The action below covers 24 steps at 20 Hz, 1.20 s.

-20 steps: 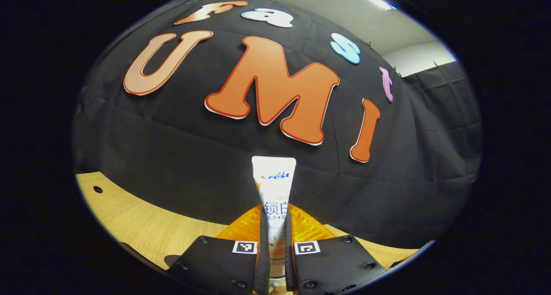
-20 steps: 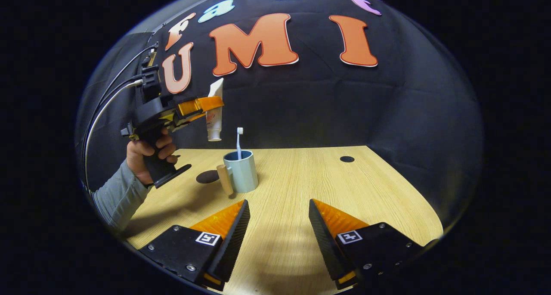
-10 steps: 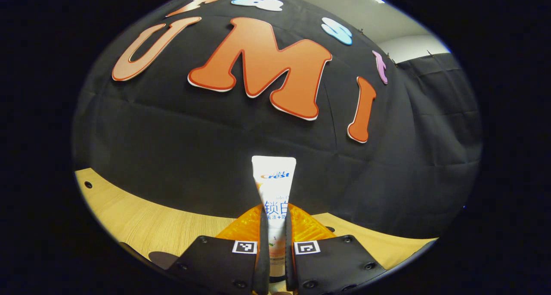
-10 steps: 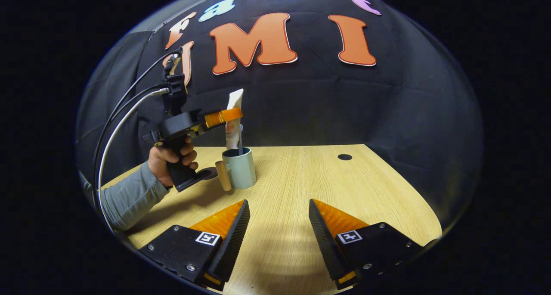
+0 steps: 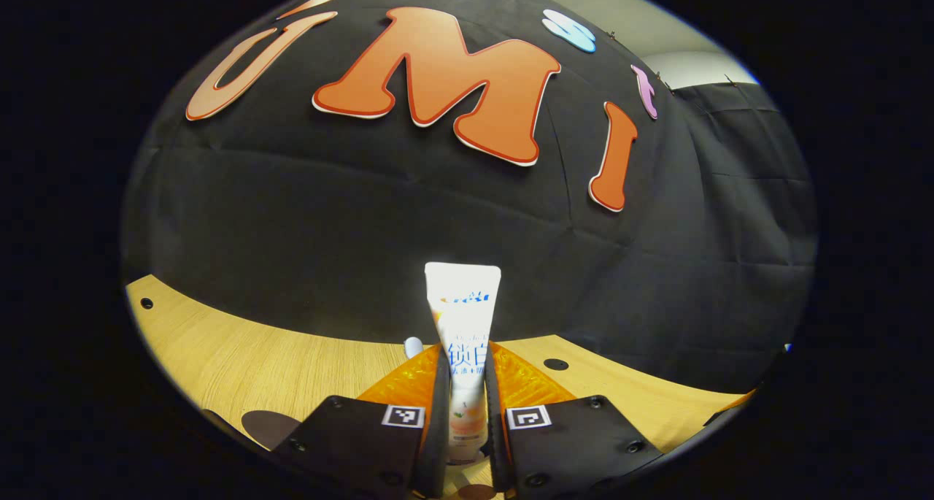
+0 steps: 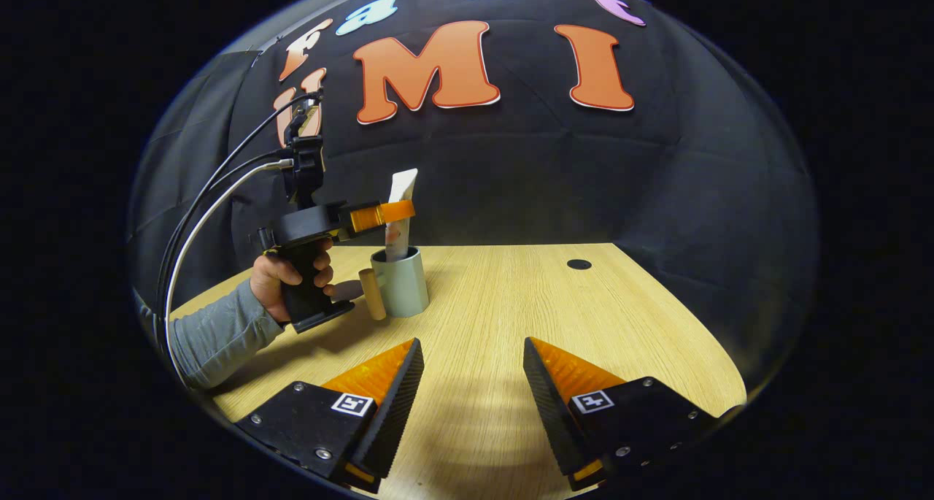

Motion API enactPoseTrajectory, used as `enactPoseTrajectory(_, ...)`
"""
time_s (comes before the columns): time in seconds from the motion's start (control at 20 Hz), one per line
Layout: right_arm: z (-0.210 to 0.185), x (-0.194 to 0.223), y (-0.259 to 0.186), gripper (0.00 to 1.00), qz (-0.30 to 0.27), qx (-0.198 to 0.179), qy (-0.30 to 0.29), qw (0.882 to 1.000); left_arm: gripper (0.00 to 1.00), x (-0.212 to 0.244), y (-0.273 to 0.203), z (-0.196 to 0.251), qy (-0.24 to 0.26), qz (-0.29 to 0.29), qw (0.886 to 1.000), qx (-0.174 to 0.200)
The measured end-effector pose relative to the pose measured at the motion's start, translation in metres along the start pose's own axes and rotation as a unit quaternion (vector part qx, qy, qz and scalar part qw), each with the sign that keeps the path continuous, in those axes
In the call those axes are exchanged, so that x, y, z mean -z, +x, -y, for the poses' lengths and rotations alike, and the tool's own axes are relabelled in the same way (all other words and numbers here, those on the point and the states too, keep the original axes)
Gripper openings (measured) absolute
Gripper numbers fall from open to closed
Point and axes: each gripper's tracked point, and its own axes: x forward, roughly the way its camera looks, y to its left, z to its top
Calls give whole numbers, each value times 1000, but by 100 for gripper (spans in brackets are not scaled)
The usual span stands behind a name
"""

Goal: Put the toothbrush and toothpaste on the desktop into the cup, then pick up the cup and place it on the coaster on the desktop.

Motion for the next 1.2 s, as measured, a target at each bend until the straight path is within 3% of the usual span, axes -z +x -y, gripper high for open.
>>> enactPoseTrajectory(0.2, -10, -5, 1, 84, 2, -7, -3, 1000, 43, 5, -15, -9, 16, -31, 999, -16)
enactPoseTrajectory(0.25, -13, -7, 1, 84, 2, -8, -5, 1000, 38, 1, -19, -9, 14, -32, 999, -14)
enactPoseTrajectory(0.3, -16, -10, 1, 83, 3, -9, -6, 1000, 54, 0, -24, -11, 14, -32, 999, -16)
enactPoseTrajectory(0.4, -23, -14, 3, 83, 2, -11, -8, 1000, 73, -7, -37, -18, 17, -34, 999, -23)
enactPoseTrajectory(0.55, -35, -23, 7, 84, 2, -15, -11, 1000, 81, -22, -61, -31, 25, -30, 999, -35)
enactPoseTrajectory(0.6, -39, -28, 9, 84, 2, -17, -12, 1000, 89, -26, -70, -36, 29, -28, 998, -39)
enactPoseTrajectory(0.8, -54, -49, 14, 84, 4, -19, -11, 1000, 96, -45, -107, -59, 54, -21, 996, -67)
enactPoseTrajectory(1.2, -77, -86, 37, 84, -27, -23, 2, 999, 97, -72, -182, -98, 88, -12, 990, -114)
